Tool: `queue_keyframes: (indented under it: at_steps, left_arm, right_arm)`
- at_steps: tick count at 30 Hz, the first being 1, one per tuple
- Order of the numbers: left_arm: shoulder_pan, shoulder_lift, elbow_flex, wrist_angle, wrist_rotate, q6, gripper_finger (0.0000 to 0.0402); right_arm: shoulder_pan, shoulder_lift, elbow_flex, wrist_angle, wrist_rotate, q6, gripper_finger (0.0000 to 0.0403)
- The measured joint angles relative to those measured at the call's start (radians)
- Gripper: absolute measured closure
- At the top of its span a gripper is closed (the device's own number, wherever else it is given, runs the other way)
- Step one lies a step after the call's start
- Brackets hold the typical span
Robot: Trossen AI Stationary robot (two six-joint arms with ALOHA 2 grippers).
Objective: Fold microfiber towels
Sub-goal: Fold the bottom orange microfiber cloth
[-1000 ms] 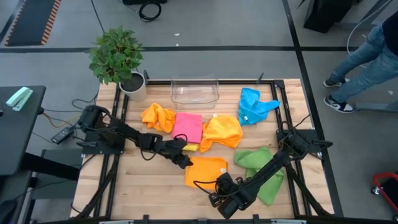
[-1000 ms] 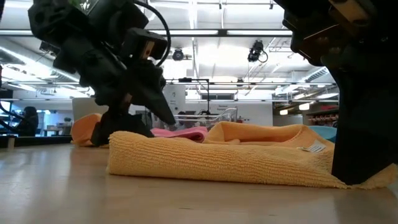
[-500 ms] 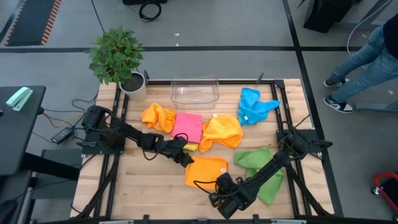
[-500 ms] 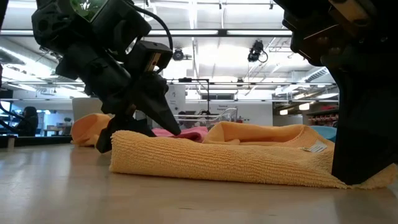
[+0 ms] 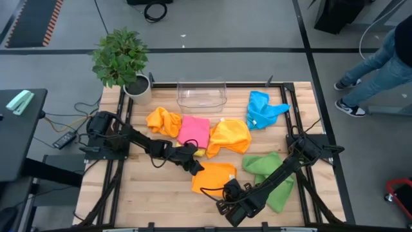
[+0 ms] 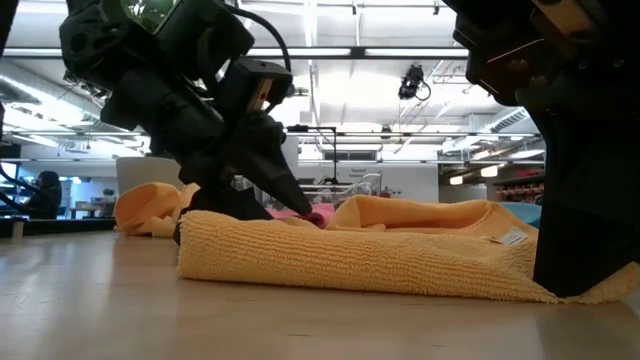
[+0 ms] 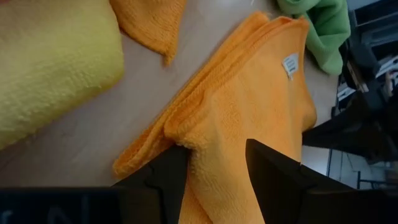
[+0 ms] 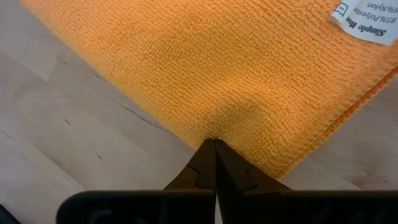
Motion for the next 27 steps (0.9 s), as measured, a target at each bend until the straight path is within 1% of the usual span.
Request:
queue_keyframes:
  at_steps: [3, 5, 7, 11, 12, 19, 22, 27]
  left_arm:
    - [0.0, -0.003, 0.0, -0.001, 0.005, 0.007, 0.0237]
    - [0.001, -0.004, -0.001, -0.004, 0.009, 0.017, 0.0254]
    - [0.002, -0.004, -0.001, -0.004, 0.011, 0.029, 0.0286]
    - [0.0, -0.004, -0.001, -0.004, 0.011, 0.05, 0.0381]
    - [-0.002, -0.007, -0.002, -0.006, 0.011, 0.058, 0.0388]
    - [-0.01, -0.095, -0.002, -0.04, -0.003, 0.107, 0.0394]
    - [-0.022, -0.118, -0.002, -0.099, -0.016, 0.107, 0.0395]
    - [-0.068, -0.12, -0.002, -0.195, -0.061, 0.115, 0.0395]
  right_arm:
    - [0.0, 0.0, 0.0, 0.001, 0.0, 0.0, 0.04]
    - [0.0, 0.0, 0.0, 0.001, 0.0, 0.001, 0.04]
    - [0.0, 0.0, 0.0, 0.001, -0.001, 0.001, 0.04]
    - [0.0, 0.0, 0.0, 0.001, 0.0, 0.002, 0.0399]
    - [0.0, 0.0, 0.0, 0.001, -0.001, 0.003, 0.0399]
    - [0.0, 0.0, 0.0, 0.001, -0.001, 0.007, 0.0399]
    - [0.0, 0.0, 0.0, 0.001, -0.001, 0.007, 0.0399]
    - [-0.001, 0.004, 0.023, -0.019, -0.008, -0.018, 0.0399]
